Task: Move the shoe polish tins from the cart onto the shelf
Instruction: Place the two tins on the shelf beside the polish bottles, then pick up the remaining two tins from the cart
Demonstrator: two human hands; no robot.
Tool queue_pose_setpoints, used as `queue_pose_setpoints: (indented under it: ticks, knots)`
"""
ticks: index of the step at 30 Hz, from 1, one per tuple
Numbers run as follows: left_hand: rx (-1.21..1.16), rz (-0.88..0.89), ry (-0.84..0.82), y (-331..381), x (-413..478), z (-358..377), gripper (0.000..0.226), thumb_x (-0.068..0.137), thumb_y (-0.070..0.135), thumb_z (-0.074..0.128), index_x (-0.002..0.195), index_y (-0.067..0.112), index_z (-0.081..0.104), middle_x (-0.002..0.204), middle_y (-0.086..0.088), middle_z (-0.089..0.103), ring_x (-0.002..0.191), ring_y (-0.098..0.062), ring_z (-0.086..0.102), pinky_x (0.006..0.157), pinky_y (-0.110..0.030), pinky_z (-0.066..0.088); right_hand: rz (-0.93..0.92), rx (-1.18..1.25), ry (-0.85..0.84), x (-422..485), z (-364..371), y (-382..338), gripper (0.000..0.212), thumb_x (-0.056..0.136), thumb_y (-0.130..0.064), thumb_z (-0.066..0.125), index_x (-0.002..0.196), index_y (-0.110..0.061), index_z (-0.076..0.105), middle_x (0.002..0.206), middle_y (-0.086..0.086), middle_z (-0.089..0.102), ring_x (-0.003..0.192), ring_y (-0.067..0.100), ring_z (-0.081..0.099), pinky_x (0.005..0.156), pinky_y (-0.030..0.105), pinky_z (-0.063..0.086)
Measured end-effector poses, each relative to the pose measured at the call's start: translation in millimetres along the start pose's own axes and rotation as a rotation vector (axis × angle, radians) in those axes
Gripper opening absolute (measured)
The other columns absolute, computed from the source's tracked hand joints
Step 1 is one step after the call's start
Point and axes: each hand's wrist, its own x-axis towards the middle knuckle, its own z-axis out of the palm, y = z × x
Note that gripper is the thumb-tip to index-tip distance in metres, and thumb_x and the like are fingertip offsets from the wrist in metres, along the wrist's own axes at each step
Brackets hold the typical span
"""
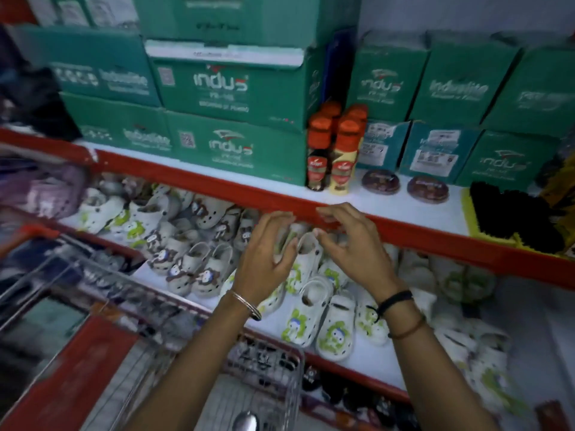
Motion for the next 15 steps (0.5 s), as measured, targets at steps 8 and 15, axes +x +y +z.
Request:
queue_pose_setpoints:
  ticks: [8, 15]
  knots:
    - [0.036, -0.414, -0.153, -97, -140, -50, 0.04, 0.088, 0.034, 0.047, 0.117, 0.008, 0.053, 0.118, -0.015, 0.057, 0.111, -0.026, 0.054, 0.088, -0.036, 0.048, 0.122, 0.094, -0.412, -58, 136, -9, 0.038, 0.093, -0.027, 0.056, 0.129, -0.017, 0.05, 0.131, 0.006, 0.053, 0.118, 0.021, 0.051, 0.098, 0.039, 0.045]
    - [0.046, -0.768, -0.369, -154, -248, -54, 0.061, 0.078, 0.044, 0.04, 0.117, 0.0, 0.055, 0.118, -0.023, 0.059, 0.111, -0.032, 0.055, 0.096, -0.032, 0.041, 0.301, 0.085, -0.766, -113, 246, 10, 0.043, 0.092, -0.023, 0.054, 0.133, -0.009, 0.047, 0.14, 0.014, 0.047, 0.126, 0.03, 0.046, 0.101, 0.038, 0.041]
